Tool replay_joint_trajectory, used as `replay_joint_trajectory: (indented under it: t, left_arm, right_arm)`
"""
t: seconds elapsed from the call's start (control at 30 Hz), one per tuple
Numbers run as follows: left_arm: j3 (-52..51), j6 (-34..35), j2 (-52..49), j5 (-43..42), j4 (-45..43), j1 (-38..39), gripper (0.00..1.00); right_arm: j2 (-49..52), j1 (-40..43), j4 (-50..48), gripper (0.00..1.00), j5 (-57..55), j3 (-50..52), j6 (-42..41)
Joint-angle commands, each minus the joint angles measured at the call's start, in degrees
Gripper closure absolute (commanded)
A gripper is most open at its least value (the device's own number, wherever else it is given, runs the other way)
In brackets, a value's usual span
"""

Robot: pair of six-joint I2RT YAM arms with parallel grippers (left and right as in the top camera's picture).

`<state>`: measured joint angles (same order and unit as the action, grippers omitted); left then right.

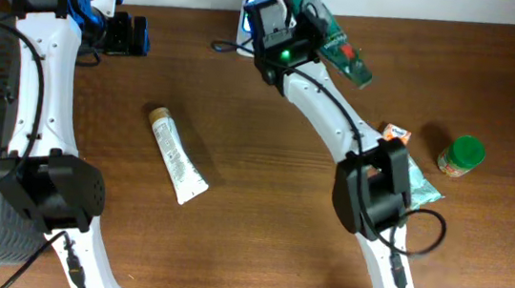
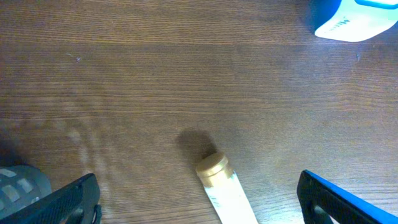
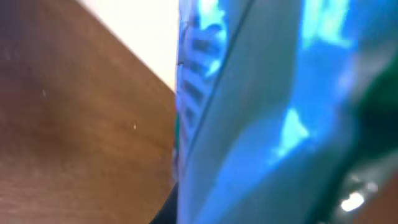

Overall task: Scan the item barcode
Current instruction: 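Lift the green packet toward the scanner with the right gripper, then carry the green packet right and release it beside the jar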

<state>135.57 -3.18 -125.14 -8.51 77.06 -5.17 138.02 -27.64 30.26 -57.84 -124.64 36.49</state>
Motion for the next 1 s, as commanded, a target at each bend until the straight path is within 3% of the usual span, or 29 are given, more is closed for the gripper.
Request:
replay_joint_trajectory:
  t: [0.0,0.13,0.37,0.53,0.57,0.6,0.77,0.83,0.9,0.97]
  left_arm:
    - [0.61,-0.28,1.42,0.00,0.00,-0.04,0.01]
    - [0.61,-0.28,1.42,0.00,0.00,-0.04,0.01]
    - [0.61,-0.28,1.42,0.00,0.00,-0.04,0.01]
    - [0.61,-0.28,1.42,0.00,0.00,-0.04,0.01]
    - [0.61,-0.28,1.42,0.00,0.00,-0.04,0.01]
    - [0.61,-0.28,1.42,0.00,0.00,-0.04,0.01]
    - [0.61,-0.28,1.42,0.00,0.00,-0.04,0.01]
    - [0.61,-0.28,1.42,0.00,0.00,-0.04,0.01]
    - [0.61,-0.28,1.42,0.00,0.00,-0.04,0.01]
    - [0.61,-0.28,1.42,0.00,0.00,-0.04,0.01]
  right_arm:
    - [5.03,-1.92,-3.23,0.96,-6.29,-1.03,7.32]
    - [10.19,-2.89,-16.55,0.96,-9.33,-1.03,17.77]
    - [10.23,-4.02,-16.83,0.96,-10.38,-1.03,17.31]
    - [6.05,-4.98,-13.94,0.96,-12.24,-1.05,8.46]
    - [3.69,-4.96,-10.58,0.96,-11.06,-1.05,6.16]
    - [-2.27,-4.87,-0.76,0.96,-4.11,-1.05,-1.60]
    - [-23.21,-4.76,28.52,0.96,18.80,-1.05,-25.03]
    - [-29.68,-2.12,39.30,0.96,37.22,-1.05,-32.61]
    - [-31.23,3.65,49.24,0.96,50.07,-1.05,-32.50]
    - [-30.97,9.57,55.82,0.96,54.90,-0.52,-32.52]
